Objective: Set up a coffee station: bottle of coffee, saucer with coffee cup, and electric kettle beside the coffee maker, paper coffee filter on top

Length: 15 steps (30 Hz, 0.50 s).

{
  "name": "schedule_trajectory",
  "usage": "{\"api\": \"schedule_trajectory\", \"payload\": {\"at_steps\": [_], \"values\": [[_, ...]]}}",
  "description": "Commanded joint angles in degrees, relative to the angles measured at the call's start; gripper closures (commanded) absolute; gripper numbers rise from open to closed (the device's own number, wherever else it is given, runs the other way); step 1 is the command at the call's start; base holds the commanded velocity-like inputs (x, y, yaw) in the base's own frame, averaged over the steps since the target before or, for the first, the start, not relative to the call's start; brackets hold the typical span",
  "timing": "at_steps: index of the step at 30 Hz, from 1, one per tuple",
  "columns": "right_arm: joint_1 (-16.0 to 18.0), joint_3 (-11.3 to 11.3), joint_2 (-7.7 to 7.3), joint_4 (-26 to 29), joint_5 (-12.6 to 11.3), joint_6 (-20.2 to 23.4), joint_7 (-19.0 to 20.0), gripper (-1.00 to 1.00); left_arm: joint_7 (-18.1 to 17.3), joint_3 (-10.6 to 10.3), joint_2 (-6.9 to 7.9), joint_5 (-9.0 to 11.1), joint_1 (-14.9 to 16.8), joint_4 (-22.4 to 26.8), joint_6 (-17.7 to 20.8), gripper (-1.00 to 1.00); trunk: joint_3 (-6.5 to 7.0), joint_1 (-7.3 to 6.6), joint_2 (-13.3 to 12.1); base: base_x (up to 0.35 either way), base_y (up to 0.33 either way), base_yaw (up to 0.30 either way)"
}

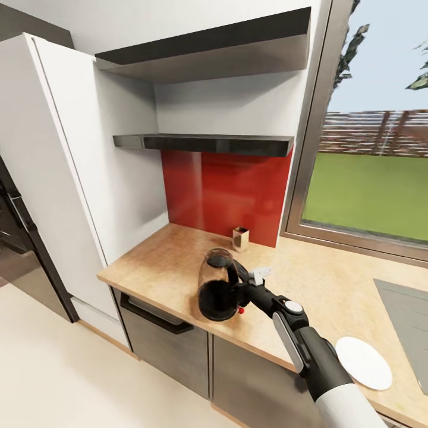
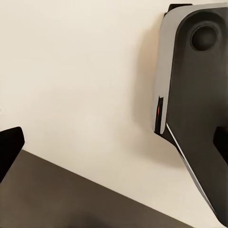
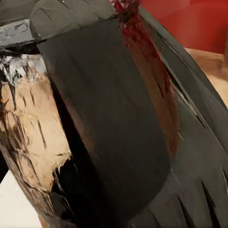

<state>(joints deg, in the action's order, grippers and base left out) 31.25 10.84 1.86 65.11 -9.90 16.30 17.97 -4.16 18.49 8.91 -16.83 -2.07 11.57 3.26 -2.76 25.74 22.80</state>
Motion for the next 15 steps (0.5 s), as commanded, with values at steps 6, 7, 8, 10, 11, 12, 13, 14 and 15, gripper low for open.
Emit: {"api": "schedule_trajectory", "payload": {"at_steps": [6,7,8,10,11,12,13,14,15], "values": [[0.0,0.0,-0.15,-0.5,-0.4,-1.1,0.1,1.00,-0.4,0.5,-0.03,-0.5,0.0,0.2,0.3,-1.00,-0.12,0.04,0.1,0.002,0.006,0.000],[0.0,0.0,-0.16,-0.5,-0.4,-1.1,0.1,1.00,-0.4,0.5,-0.03,-0.5,0.0,0.2,0.3,-1.00,-0.12,0.04,0.1,0.000,0.000,0.000],[0.0,0.0,-0.17,-0.5,-0.4,-1.1,0.1,1.00,-0.4,0.5,-0.04,-0.5,0.0,0.2,0.3,-1.00,-0.12,0.04,0.1,0.000,0.000,0.000],[0.0,0.0,-0.18,-0.5,-0.4,-1.2,0.1,1.00,-0.4,0.5,-0.04,-0.5,0.0,0.3,0.3,-1.00,-0.12,0.04,0.1,0.000,0.000,0.000],[0.0,0.0,-0.19,-0.5,-0.4,-1.2,0.1,1.00,-0.4,0.5,-0.04,-0.5,0.0,0.3,0.3,-1.00,-0.12,0.04,0.1,0.000,0.000,0.000],[0.0,0.0,-0.19,-0.5,-0.4,-1.2,0.1,1.00,-0.4,0.5,-0.04,-0.5,0.0,0.2,0.3,-1.00,-0.12,0.04,0.1,0.000,0.000,0.000],[0.0,0.0,-0.19,-0.5,-0.4,-1.2,0.1,1.00,-0.4,0.5,-0.04,-0.5,0.0,0.2,0.3,-1.00,-0.12,0.04,0.1,0.000,0.000,0.000],[0.0,0.0,-0.19,-0.4,-0.4,-1.2,0.1,1.00,-0.4,0.5,-0.04,-0.5,0.0,0.2,0.3,-1.00,-0.12,0.04,0.1,0.000,0.000,0.000],[0.0,0.0,-0.19,-0.4,-0.4,-1.2,0.1,1.00,-0.4,0.5,-0.04,-0.5,0.0,0.2,0.3,-1.00,-0.12,0.04,0.1,0.000,0.000,0.000]]}}
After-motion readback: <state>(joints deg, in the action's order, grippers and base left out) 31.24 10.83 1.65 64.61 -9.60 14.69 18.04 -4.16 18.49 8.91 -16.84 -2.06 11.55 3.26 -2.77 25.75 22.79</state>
